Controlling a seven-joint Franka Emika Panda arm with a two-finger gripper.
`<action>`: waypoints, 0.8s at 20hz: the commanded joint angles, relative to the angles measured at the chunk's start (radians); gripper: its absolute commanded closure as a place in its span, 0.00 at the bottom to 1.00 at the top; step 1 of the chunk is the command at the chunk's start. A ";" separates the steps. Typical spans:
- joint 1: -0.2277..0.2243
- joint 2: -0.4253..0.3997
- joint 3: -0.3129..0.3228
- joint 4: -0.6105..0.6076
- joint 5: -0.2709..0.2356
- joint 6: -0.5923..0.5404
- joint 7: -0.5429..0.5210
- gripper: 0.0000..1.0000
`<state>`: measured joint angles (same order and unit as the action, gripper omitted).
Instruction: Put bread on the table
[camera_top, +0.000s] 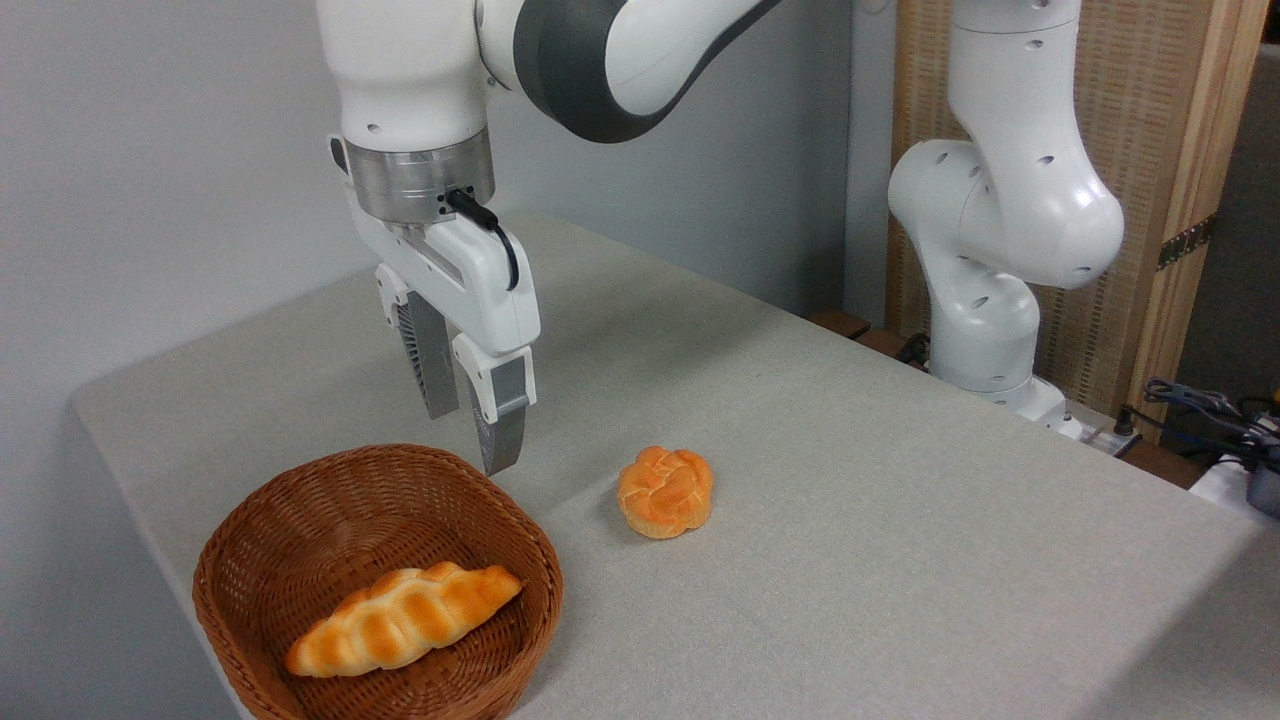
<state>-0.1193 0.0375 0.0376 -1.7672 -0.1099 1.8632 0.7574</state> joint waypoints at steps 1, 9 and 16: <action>-0.005 -0.013 0.010 0.000 0.010 -0.022 0.011 0.00; 0.000 -0.028 0.013 -0.002 0.010 -0.016 0.011 0.00; -0.002 -0.036 0.038 -0.002 0.010 -0.007 0.010 0.00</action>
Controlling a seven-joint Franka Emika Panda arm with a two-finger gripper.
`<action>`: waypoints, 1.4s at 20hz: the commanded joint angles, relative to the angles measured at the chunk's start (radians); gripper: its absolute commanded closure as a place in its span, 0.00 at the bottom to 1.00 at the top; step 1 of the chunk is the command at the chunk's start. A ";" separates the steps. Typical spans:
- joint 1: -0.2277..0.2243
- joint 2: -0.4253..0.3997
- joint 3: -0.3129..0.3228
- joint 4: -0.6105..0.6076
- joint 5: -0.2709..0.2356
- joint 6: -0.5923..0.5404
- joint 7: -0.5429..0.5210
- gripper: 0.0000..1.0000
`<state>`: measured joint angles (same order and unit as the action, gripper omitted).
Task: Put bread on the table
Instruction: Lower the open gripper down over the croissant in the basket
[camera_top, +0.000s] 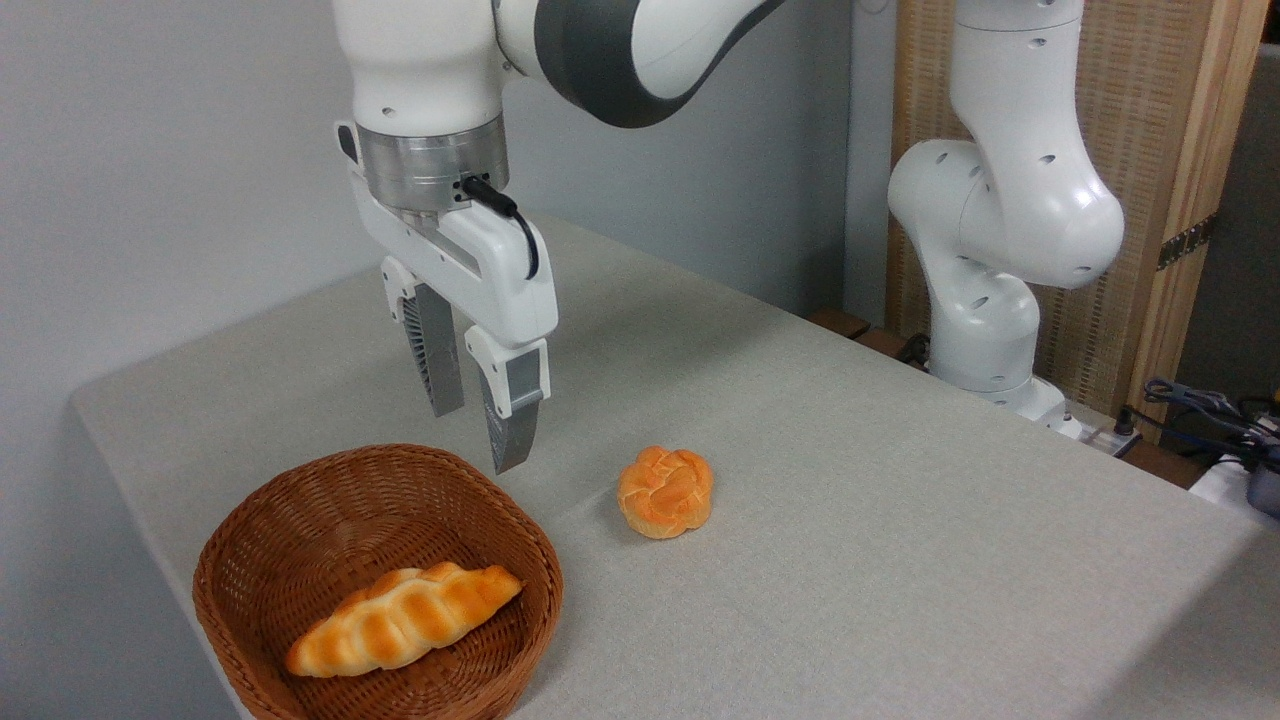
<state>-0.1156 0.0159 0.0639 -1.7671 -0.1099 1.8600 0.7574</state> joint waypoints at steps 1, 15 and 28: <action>-0.006 -0.014 0.011 -0.002 0.009 0.010 0.007 0.00; -0.004 0.079 0.033 -0.002 0.012 0.309 -0.222 0.00; -0.007 0.157 0.030 -0.002 0.012 0.329 -0.427 0.00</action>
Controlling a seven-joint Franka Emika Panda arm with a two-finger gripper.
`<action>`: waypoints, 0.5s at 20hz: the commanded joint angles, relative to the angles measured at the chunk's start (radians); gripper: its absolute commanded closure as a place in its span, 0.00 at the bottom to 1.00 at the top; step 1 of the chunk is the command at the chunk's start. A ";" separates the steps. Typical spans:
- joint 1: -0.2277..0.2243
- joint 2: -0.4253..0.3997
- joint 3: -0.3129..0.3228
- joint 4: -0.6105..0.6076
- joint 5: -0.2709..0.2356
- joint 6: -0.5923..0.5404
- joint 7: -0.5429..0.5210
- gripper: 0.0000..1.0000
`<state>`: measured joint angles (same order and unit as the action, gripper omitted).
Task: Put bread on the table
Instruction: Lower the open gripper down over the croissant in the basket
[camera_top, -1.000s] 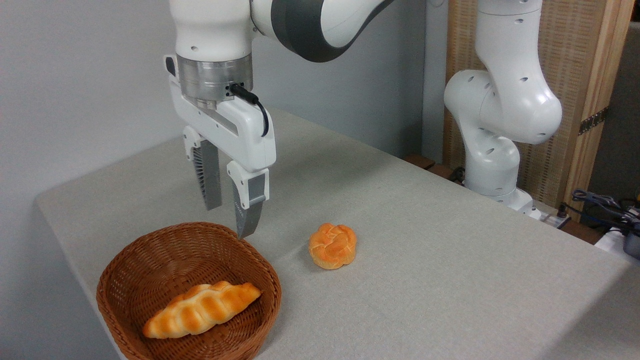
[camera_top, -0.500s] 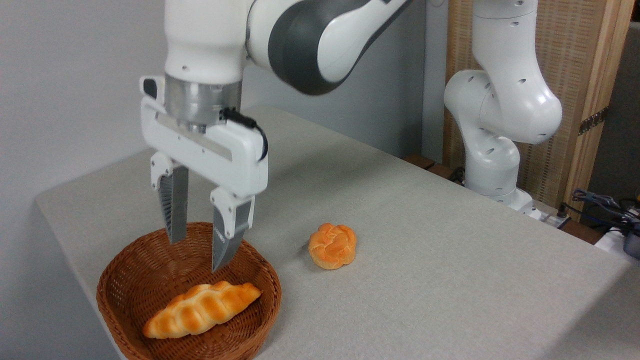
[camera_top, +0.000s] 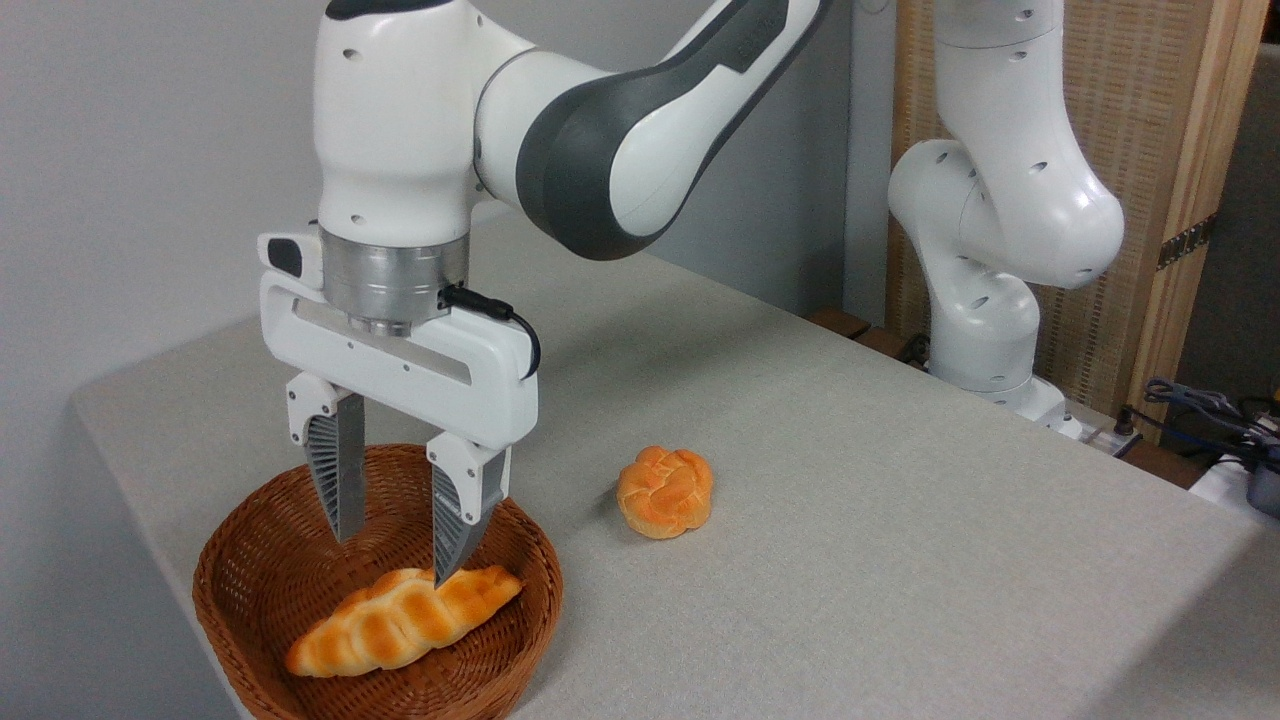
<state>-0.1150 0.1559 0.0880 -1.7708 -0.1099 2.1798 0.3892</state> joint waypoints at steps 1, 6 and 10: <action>-0.008 0.023 0.007 0.002 0.012 0.009 -0.065 0.00; -0.008 0.057 0.007 -0.001 0.032 0.009 -0.065 0.00; -0.014 0.089 -0.001 0.001 0.108 0.009 -0.065 0.00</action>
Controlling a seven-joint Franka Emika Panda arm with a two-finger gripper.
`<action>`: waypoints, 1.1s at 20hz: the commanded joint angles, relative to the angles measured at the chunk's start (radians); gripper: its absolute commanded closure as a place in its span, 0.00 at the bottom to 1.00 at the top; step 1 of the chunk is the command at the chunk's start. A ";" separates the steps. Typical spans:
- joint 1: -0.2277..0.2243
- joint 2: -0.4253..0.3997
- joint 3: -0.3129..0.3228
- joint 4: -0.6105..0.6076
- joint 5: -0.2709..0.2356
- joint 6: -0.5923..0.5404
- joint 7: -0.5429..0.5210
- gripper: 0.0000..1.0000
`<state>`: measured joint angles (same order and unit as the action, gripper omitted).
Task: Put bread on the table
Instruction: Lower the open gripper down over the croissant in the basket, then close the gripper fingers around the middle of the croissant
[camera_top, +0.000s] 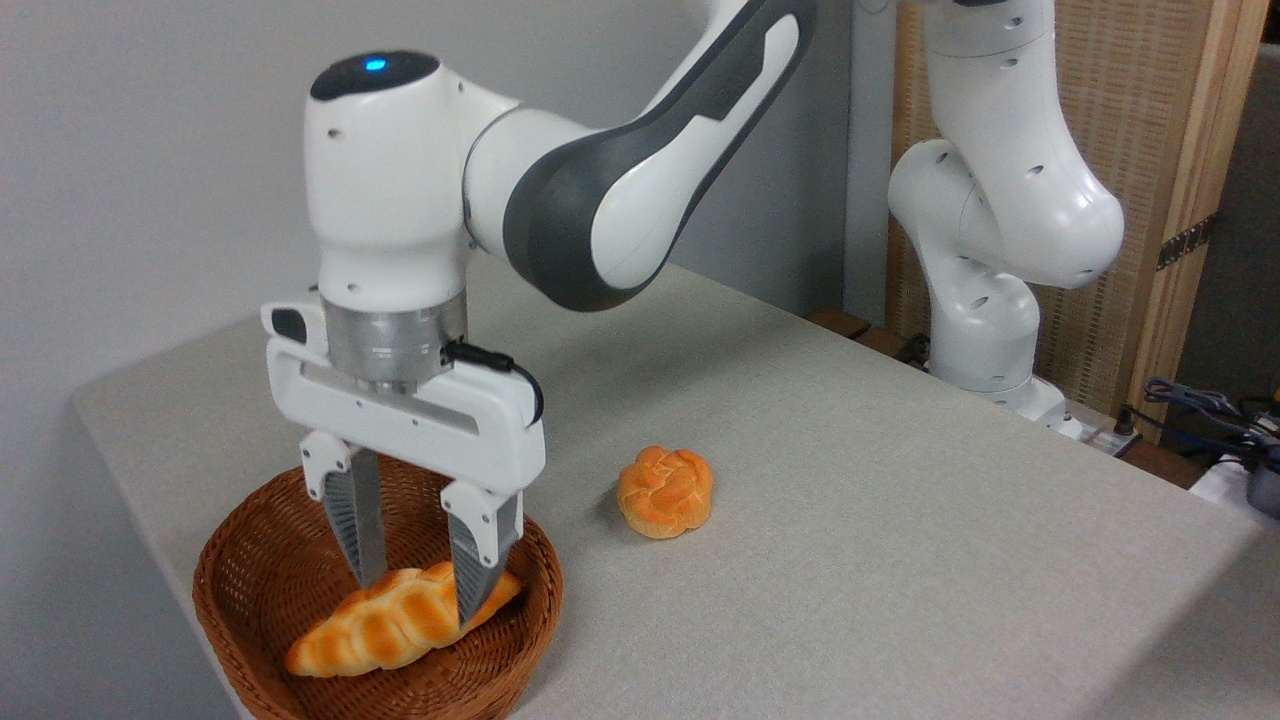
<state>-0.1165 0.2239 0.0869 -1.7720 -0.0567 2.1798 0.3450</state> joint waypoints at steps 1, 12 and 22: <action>-0.012 0.025 -0.001 0.002 0.058 0.009 -0.021 0.00; -0.023 0.057 -0.012 0.000 0.087 0.009 -0.021 0.00; -0.026 0.083 -0.030 0.002 0.112 0.011 -0.023 0.05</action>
<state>-0.1370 0.2888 0.0641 -1.7677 0.0391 2.1809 0.3448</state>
